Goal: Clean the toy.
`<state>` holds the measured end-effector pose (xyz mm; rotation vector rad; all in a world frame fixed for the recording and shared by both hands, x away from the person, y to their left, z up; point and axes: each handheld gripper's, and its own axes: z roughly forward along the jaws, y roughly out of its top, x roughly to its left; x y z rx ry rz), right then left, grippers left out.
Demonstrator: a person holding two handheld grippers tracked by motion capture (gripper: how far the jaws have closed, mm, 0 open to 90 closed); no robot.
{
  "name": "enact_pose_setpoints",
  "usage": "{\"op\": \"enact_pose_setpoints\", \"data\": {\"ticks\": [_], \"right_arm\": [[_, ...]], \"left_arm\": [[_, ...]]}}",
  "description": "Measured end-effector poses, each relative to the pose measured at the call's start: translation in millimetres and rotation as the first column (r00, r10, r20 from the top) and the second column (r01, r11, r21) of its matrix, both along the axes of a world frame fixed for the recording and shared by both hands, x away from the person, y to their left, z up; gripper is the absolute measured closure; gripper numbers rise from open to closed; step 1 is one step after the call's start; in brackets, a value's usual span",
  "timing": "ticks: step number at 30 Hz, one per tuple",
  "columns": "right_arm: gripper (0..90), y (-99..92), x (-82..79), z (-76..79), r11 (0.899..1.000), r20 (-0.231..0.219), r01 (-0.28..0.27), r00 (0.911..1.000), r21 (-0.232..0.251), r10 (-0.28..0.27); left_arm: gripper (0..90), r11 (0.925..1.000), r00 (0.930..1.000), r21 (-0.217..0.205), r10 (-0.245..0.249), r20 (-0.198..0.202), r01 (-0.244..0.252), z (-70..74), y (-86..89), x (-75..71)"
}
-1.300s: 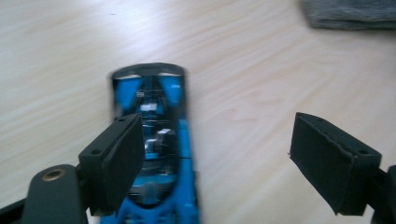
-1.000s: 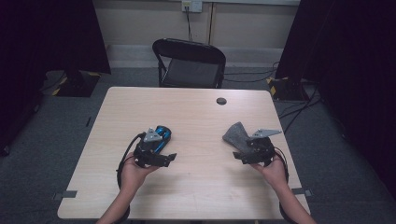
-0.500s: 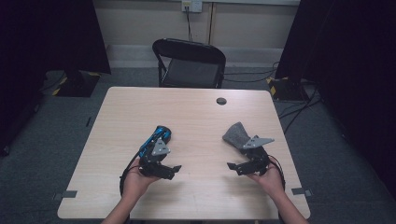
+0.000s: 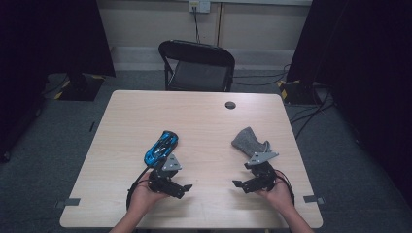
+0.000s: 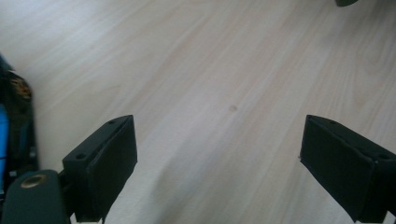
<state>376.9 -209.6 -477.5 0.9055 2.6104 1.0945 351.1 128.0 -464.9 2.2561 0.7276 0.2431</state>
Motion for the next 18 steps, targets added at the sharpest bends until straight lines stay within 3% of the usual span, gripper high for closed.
{"op": "enact_pose_setpoints", "data": {"ticks": [9,14,18], "right_arm": [[14.7,4.3,-9.6,-7.5,0.999,0.04,-0.038,0.9984,-0.015,0.039],[14.6,8.0,-14.4,-15.6,0.995,0.087,-0.06,0.994,-0.077,0.067],[14.2,8.3,-15.0,-18.2,0.996,0.077,-0.069,0.9943,-0.064,0.074]], "left_arm": [[7.6,0.9988,0.9988,0.024,-0.043,-0.023,0.043,-18.7,-12.0,-6.8],[8.4,0.9967,0.9965,0.034,-0.072,-0.043,0.074,-26.8,-17.0,-8.1],[8.5,0.9966,0.9964,0.028,-0.076,-0.038,0.077,-27.2,-17.5,-7.8]]}}
